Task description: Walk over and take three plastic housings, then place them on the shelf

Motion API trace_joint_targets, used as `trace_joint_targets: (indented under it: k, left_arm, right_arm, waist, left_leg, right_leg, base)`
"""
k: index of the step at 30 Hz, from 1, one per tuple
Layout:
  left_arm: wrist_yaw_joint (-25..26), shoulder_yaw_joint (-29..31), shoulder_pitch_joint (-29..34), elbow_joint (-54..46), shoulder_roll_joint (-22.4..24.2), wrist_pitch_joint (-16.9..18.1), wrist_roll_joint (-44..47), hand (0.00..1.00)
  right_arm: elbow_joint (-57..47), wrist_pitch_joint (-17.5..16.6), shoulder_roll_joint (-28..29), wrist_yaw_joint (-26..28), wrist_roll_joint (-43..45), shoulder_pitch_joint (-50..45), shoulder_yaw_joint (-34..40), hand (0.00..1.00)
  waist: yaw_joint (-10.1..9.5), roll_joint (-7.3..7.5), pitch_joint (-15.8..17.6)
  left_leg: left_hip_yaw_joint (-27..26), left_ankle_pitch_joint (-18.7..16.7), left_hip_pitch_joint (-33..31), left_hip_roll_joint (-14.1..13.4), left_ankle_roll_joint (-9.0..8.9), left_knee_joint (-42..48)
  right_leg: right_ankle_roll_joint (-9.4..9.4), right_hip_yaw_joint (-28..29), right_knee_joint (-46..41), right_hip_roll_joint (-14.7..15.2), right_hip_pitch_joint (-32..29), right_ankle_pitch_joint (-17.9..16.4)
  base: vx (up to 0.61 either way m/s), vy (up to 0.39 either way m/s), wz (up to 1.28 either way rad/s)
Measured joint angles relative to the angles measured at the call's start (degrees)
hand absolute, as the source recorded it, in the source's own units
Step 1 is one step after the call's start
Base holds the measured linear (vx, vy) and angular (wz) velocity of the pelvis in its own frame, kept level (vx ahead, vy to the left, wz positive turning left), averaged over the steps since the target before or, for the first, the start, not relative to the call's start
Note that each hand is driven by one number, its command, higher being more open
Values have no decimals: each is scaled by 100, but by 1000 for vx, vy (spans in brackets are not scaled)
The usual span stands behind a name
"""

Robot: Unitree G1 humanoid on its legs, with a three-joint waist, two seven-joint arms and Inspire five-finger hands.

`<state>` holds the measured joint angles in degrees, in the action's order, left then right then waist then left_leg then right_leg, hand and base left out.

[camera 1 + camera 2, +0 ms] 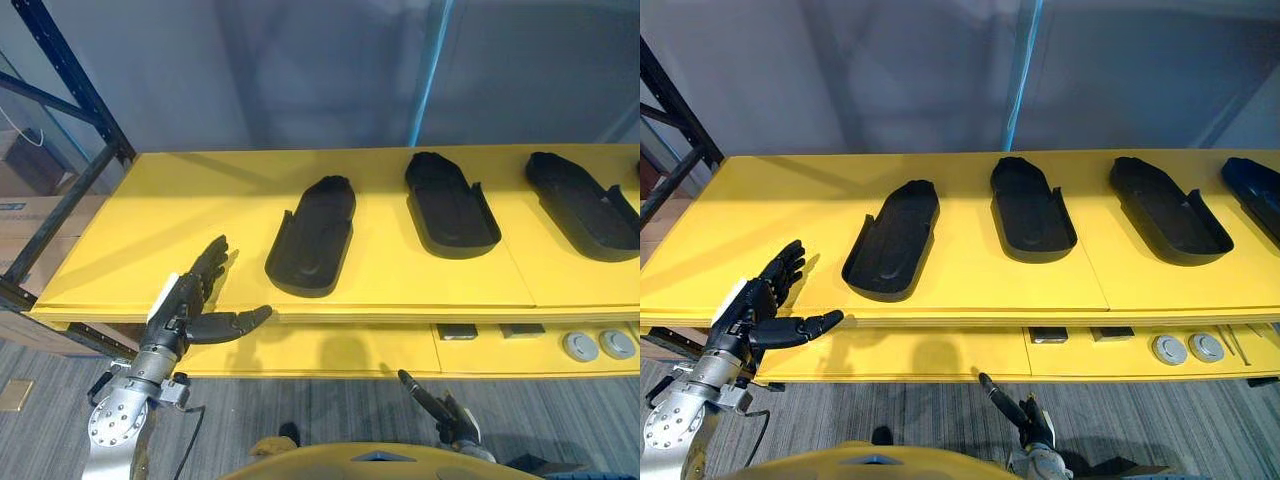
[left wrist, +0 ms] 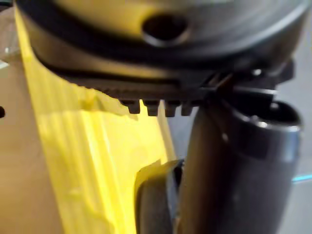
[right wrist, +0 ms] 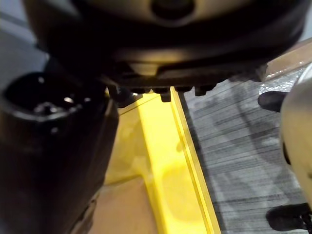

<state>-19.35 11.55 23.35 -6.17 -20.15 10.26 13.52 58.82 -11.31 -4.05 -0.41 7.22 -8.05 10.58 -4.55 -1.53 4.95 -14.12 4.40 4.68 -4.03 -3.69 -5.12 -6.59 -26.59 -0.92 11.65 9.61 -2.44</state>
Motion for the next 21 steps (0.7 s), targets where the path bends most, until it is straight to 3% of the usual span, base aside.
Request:
trace_joint_targets:
  k: [7, 21]
  left_arm:
    - [-306, 134, -183, 142, -346, -194, 303, 100]
    - [-684, 107, -872, 387, -345, -342, 461, 100]
  right_arm:
    - [-11, 71, -23, 11, -9, -8, 13, 100]
    - [-148, 67, -26, 31, -12, -45, -43, 100]
  waist:
    - [4, -20, 12]
    - [38, -65, 34]
  left_leg:
    - [-119, -37, 88, -30, -31, -2]
    - [-358, -109, 212, -78, -89, -2]
  right_leg:
    - [-19, 35, 32, -18, 54, 12]
    - [-58, 195, 196, -75, 146, 72]
  base:
    - [21, -2, -8]
    - [18, 2, -7]
